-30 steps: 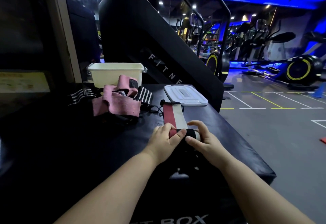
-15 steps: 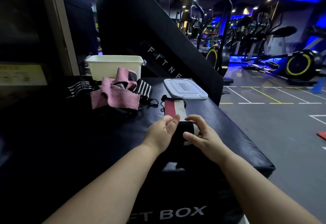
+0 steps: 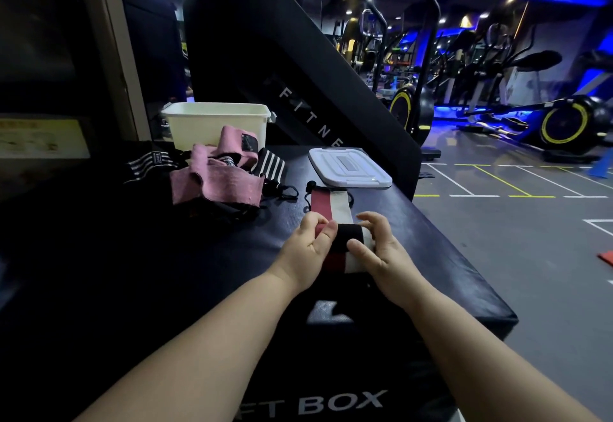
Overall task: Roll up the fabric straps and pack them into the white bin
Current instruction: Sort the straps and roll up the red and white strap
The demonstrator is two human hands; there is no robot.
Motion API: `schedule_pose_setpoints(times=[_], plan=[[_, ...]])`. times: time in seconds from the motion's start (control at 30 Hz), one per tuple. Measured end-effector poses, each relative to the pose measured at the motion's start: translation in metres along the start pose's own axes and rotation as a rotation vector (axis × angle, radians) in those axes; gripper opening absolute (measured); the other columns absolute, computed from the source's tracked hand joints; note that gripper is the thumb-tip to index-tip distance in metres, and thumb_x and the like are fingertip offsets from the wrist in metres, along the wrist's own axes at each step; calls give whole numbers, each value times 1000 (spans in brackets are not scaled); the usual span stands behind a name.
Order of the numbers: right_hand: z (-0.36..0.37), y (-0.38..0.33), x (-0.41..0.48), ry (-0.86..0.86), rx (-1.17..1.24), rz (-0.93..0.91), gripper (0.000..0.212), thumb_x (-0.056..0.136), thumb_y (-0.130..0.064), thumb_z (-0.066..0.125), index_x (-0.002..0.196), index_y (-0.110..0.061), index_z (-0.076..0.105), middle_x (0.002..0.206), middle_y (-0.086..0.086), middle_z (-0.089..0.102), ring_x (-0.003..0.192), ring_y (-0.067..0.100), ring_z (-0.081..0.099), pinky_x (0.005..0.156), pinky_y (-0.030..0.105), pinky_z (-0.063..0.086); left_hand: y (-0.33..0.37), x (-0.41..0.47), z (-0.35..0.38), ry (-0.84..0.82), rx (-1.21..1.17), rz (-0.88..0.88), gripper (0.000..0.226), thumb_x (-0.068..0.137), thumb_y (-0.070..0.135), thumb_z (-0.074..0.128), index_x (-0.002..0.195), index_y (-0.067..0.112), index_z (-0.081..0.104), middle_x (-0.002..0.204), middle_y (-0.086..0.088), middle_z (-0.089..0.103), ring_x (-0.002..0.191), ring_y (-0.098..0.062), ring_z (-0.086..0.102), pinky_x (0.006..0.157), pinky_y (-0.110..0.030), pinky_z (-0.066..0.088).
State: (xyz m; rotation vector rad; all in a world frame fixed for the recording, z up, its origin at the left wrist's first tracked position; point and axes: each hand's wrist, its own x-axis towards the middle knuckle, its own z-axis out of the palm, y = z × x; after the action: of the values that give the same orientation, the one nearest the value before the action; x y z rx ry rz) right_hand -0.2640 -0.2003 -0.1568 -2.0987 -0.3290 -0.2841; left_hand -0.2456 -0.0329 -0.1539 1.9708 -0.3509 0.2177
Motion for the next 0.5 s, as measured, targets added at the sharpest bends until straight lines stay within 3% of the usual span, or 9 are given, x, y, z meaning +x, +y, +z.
schedule_pose_setpoints(times=[0.07, 0.13, 0.23, 0.3, 0.4, 0.5], plan=[[1, -2, -2, -9, 22, -21, 57, 77, -64, 53, 128, -46, 38, 132, -14, 52, 119, -2, 50, 92, 4, 34, 0, 0, 1, 5, -4, -4, 21, 101, 36, 45, 100, 16, 50, 93, 1, 56, 89, -14, 51, 78, -26, 36], [2, -5, 0, -32, 31, -34, 58, 83, -51, 52, 136, -31, 41, 137, -13, 49, 126, -3, 44, 100, 5, 30, -1, -1, 2, 25, -1, 18, 21, 100, 34, 47, 98, 14, 51, 92, 2, 56, 88, -13, 51, 76, -24, 36], [5, -11, 8, -57, 108, 15, 63, 82, -44, 49, 140, -21, 42, 139, -7, 47, 130, 7, 43, 111, 27, 34, -1, 1, 0, 64, -18, 51, 16, 100, 29, 48, 100, 13, 53, 94, 0, 57, 88, -12, 51, 74, -17, 37], [9, -14, 12, -48, 139, 33, 54, 85, -42, 52, 135, -24, 45, 133, -5, 52, 123, 9, 49, 107, 33, 39, 0, 2, -2, 66, -30, 54, 10, 101, 26, 48, 101, 17, 51, 95, 1, 57, 87, -10, 51, 71, -7, 36], [14, -13, 11, -28, 167, 16, 23, 96, -28, 54, 118, -31, 47, 117, -2, 57, 101, 4, 55, 89, 22, 43, 1, 1, -3, 51, -27, 49, 7, 102, 25, 45, 100, 19, 49, 88, 7, 54, 80, -4, 50, 66, -3, 34], [17, -11, 7, -18, 159, 1, 12, 99, -28, 53, 105, -34, 46, 99, -11, 57, 86, -3, 54, 81, 20, 42, 2, 3, -4, 70, -57, 21, 10, 102, 23, 44, 100, 16, 51, 85, 8, 51, 78, -4, 48, 64, -3, 34]])
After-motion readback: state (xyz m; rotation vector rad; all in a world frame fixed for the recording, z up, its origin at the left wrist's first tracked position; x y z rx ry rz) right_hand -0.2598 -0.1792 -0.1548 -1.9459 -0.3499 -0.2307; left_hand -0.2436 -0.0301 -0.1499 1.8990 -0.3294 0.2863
